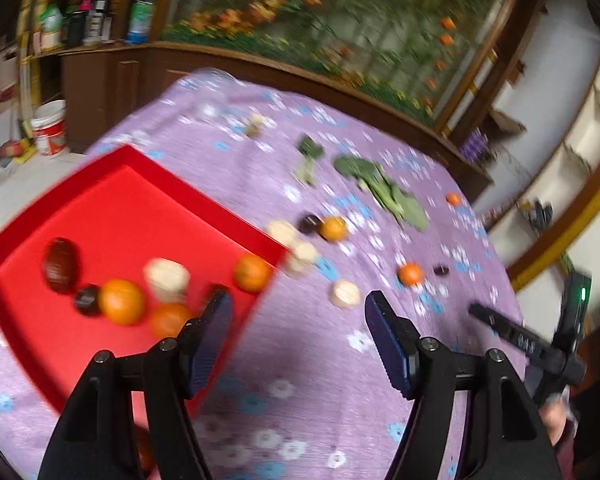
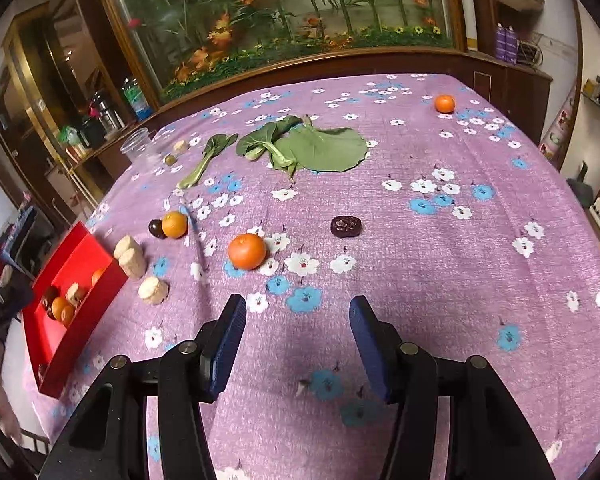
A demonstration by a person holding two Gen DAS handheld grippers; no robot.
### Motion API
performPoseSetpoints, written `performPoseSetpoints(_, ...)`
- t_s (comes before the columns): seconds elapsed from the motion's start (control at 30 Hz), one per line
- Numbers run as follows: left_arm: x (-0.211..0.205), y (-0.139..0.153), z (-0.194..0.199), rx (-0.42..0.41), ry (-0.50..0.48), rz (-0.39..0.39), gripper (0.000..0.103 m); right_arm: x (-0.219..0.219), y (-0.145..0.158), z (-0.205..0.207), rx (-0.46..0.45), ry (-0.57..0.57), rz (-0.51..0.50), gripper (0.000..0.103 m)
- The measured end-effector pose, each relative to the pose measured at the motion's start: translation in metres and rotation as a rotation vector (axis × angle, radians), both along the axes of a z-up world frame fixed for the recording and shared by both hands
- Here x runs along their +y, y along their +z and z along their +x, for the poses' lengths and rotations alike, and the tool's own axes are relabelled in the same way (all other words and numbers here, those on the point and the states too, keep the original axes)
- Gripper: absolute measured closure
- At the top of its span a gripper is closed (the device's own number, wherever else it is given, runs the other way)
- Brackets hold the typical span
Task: Organize fruits
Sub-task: 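Grasp a round yam piece with the left tool while the right tool grasps a mandarin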
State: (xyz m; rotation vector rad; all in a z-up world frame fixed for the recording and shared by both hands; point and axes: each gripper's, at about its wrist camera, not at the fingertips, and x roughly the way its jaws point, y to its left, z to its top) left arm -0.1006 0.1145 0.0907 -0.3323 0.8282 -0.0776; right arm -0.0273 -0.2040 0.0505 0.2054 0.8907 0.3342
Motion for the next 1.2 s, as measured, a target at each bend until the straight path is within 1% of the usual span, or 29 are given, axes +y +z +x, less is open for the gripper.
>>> performPoseSetpoints(0.07,-0.02,-0.009,0.005,0.014,-0.056,0.015,0.035,0.01,-0.002,0.008,0.0,0.029,0.008,0.045)
performPoseSetpoints(0.13,-0.036,-0.015,0.009,0.009,-0.109,0.029,0.035,0.025,-0.005,0.02,-0.002,0.062,0.005,0.045)
performPoseSetpoints(0.17,-0.045,-0.018,0.012,0.002,-0.135,0.048,0.036,0.029,-0.007,0.023,-0.002,0.073,0.002,0.045)
performPoseSetpoints(0.2,-0.051,-0.021,0.013,-0.003,-0.152,0.068,0.041,0.036,-0.009,0.029,0.001,0.085,0.001,0.045)
performPoseSetpoints(0.27,-0.064,-0.026,0.02,-0.006,-0.188,0.119,0.048,0.049,-0.012,0.04,0.005,0.11,-0.001,0.045)
performPoseSetpoints(0.3,-0.067,-0.03,0.025,0.002,-0.197,0.13,0.049,0.054,-0.013,0.044,0.003,0.119,-0.008,0.045)
performPoseSetpoints(0.47,-0.075,-0.051,0.053,0.052,-0.225,0.138,0.05,0.071,-0.02,0.059,-0.003,0.138,-0.059,0.045)
performPoseSetpoints(0.57,-0.079,-0.063,0.067,0.08,-0.252,0.14,0.059,0.074,-0.025,0.065,0.006,0.142,-0.067,0.045)
performPoseSetpoints(0.63,-0.081,-0.068,0.076,0.091,-0.248,0.162,0.059,0.074,-0.029,0.069,0.016,0.141,-0.072,0.045)
performPoseSetpoints(0.7,-0.08,-0.074,0.084,0.113,-0.245,0.146,0.06,0.075,-0.034,0.074,0.029,0.137,-0.081,0.045)
performPoseSetpoints(0.77,-0.081,-0.076,0.087,0.107,-0.243,0.152,0.06,0.076,-0.039,0.077,0.04,0.136,-0.089,0.045)
performPoseSetpoints(0.8,-0.083,-0.076,0.087,0.102,-0.245,0.167,0.06,0.076,-0.039,0.077,0.031,0.135,-0.093,0.045)
performPoseSetpoints(0.83,-0.086,-0.077,0.086,0.099,-0.249,0.191,0.06,0.077,-0.04,0.077,0.027,0.136,-0.103,0.048)
performPoseSetpoints(0.87,-0.088,-0.077,0.086,0.097,-0.246,0.217,0.067,0.079,-0.04,0.077,0.019,0.135,-0.124,0.053)
performPoseSetpoints(0.9,-0.089,-0.076,0.085,0.096,-0.242,0.239,0.074,0.08,-0.04,0.076,0.015,0.139,-0.135,0.064)
performPoseSetpoints(0.93,-0.088,-0.076,0.084,0.096,-0.245,0.23,0.074,0.08,-0.039,0.076,0.015,0.145,-0.131,0.066)
performPoseSetpoints(0.97,-0.085,-0.075,0.082,0.098,-0.248,0.192,0.074,0.079,-0.039,0.074,0.017,0.143,-0.127,0.066)
performPoseSetpoints(1.0,-0.083,-0.074,0.08,0.098,-0.243,0.175,0.074,0.079,-0.039,0.073,0.021,0.143,-0.122,0.066)
performPoseSetpoints(1.1,-0.075,-0.066,0.071,0.082,-0.218,0.146,0.074,0.075,-0.035,0.067,0.021,0.141,-0.109,0.067)
performPoseSetpoints(1.2,-0.064,-0.053,0.057,0.062,-0.185,0.115,0.074,0.073,-0.024,0.054,0.001,0.144,-0.099,0.067)
